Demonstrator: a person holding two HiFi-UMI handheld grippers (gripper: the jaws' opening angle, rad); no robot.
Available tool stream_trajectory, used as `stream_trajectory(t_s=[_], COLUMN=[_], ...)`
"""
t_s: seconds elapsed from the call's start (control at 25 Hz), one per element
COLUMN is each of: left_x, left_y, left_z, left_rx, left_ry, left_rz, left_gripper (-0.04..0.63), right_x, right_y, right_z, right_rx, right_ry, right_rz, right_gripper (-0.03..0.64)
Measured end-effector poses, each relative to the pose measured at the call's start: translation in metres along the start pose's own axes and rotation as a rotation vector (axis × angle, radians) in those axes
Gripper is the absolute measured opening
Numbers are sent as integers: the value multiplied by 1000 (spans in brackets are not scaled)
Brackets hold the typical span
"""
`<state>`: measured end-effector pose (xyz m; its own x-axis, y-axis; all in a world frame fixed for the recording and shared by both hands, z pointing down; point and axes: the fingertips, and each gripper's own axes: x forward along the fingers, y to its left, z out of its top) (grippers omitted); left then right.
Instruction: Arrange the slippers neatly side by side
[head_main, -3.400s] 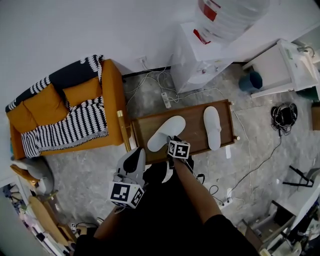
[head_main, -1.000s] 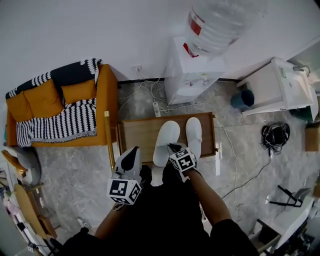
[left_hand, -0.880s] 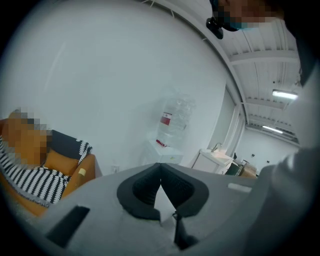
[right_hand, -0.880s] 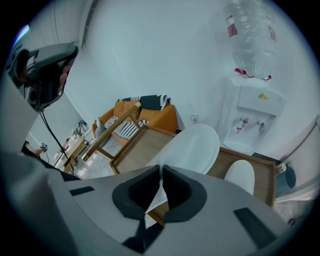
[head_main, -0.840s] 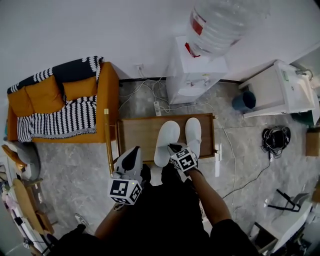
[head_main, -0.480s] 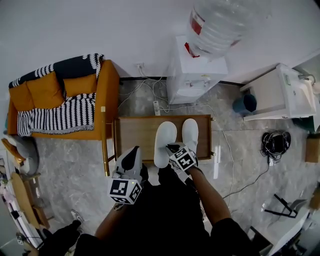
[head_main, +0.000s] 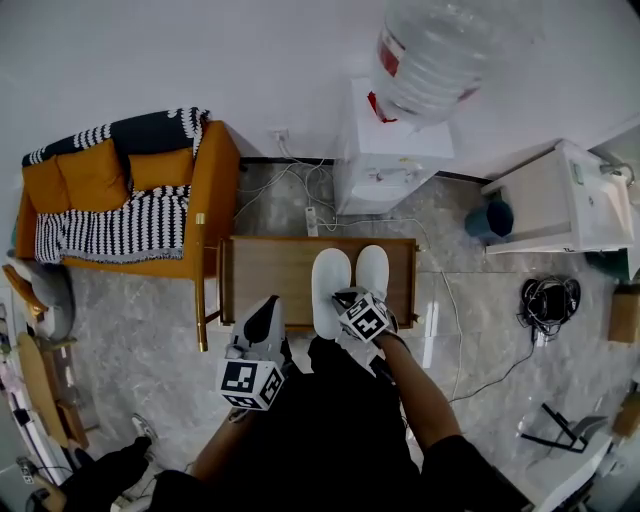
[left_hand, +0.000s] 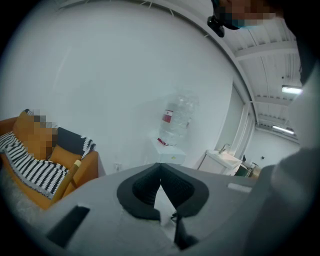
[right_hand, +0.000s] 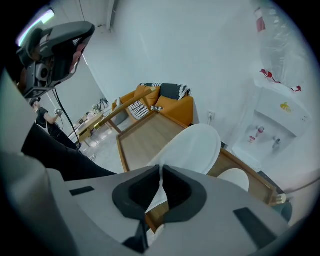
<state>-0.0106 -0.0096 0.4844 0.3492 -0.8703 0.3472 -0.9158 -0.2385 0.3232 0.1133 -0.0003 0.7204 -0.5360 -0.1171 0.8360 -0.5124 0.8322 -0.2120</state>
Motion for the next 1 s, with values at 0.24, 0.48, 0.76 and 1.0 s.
stream_trajectory(t_s=[0.24,0.48,0.76,1.0], left_x=[5,9,20,29], left_y=[-8,-7,-6,-3], left_z=[-3,-5,-4,-5], left_rx=[-3,-7,-6,-7], left_ry=[4,11,25,40], left_rz=[15,33,33,33], left_gripper=[12,12,12,12], right_x=[8,21,33,42], right_y=[-12,-23,-37,-46], right_z=[-8,-14,-16,-22], right_rx=[-35,3,49,87], right_ry=[32,50,64,87], right_rz=[-5,-20,-37,-39], right_gripper=[26,26,25,26])
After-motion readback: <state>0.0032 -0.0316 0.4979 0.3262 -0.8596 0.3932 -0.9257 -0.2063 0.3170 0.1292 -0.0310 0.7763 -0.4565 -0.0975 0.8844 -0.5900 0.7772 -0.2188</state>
